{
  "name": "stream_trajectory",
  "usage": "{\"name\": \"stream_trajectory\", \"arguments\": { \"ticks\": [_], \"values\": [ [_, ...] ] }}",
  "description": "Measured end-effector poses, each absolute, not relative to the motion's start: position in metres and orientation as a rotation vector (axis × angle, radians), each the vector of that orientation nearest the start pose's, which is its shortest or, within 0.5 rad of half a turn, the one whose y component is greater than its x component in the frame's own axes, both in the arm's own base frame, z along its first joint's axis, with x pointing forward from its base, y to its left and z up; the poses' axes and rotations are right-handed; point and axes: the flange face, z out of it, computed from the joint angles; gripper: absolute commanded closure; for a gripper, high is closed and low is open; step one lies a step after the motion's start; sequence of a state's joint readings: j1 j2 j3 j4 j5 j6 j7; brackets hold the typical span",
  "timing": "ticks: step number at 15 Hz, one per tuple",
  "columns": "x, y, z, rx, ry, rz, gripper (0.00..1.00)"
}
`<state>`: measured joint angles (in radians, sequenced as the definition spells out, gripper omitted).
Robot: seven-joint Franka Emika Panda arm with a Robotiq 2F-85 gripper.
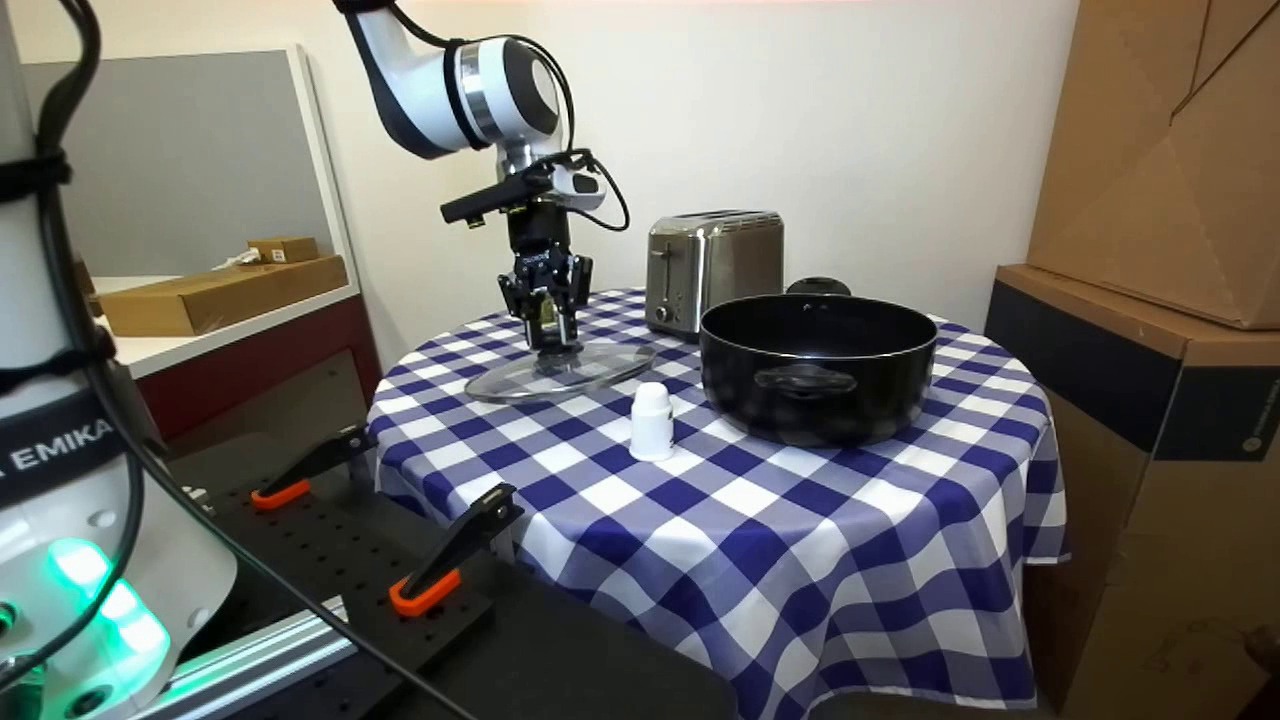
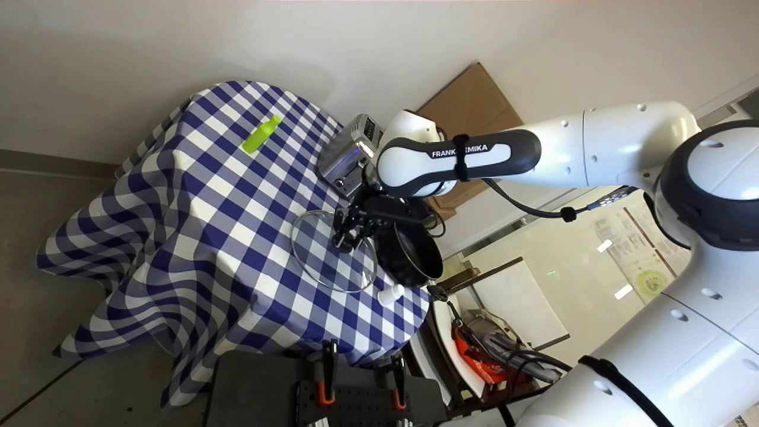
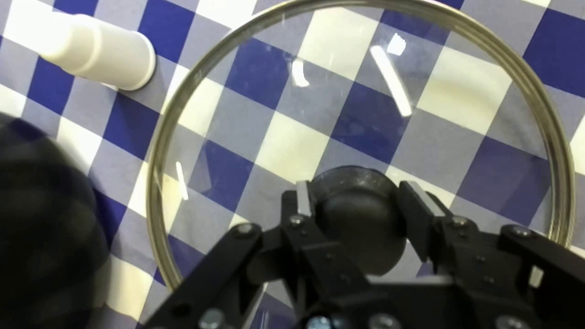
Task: Move the lid to the table
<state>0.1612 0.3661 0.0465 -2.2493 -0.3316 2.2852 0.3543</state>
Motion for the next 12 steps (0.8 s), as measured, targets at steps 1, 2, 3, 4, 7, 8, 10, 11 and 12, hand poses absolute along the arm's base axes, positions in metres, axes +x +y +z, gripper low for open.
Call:
{"name": "stream_trajectory", "arguments": {
  "ticks": [1, 2, 3, 4, 7, 8, 10, 11, 12],
  "values": [
    [0.495, 0.097, 0.175, -3.383, -0.186, 0.44, 0.76],
    [0.495, 0.095, 0.173, -3.382, -0.18, 0.436, 0.76],
    [0.496, 0.092, 0.172, -3.382, -0.172, 0.432, 0.76],
    [0.497, 0.089, 0.17, -3.383, -0.161, 0.429, 0.63],
    [0.498, 0.076, 0.164, -3.379, -0.106, 0.451, 0.25],
    [0.498, 0.072, 0.163, -3.374, -0.083, 0.46, 0.19],
    [0.499, 0.066, 0.163, -3.351, -0.032, 0.473, 0.05],
    [0.5, 0.064, 0.165, -3.327, -0.009, 0.481, 0.0],
    [0.501, 0.06, 0.169, -3.293, 0.01, 0.49, 0.0]
  ]
}}
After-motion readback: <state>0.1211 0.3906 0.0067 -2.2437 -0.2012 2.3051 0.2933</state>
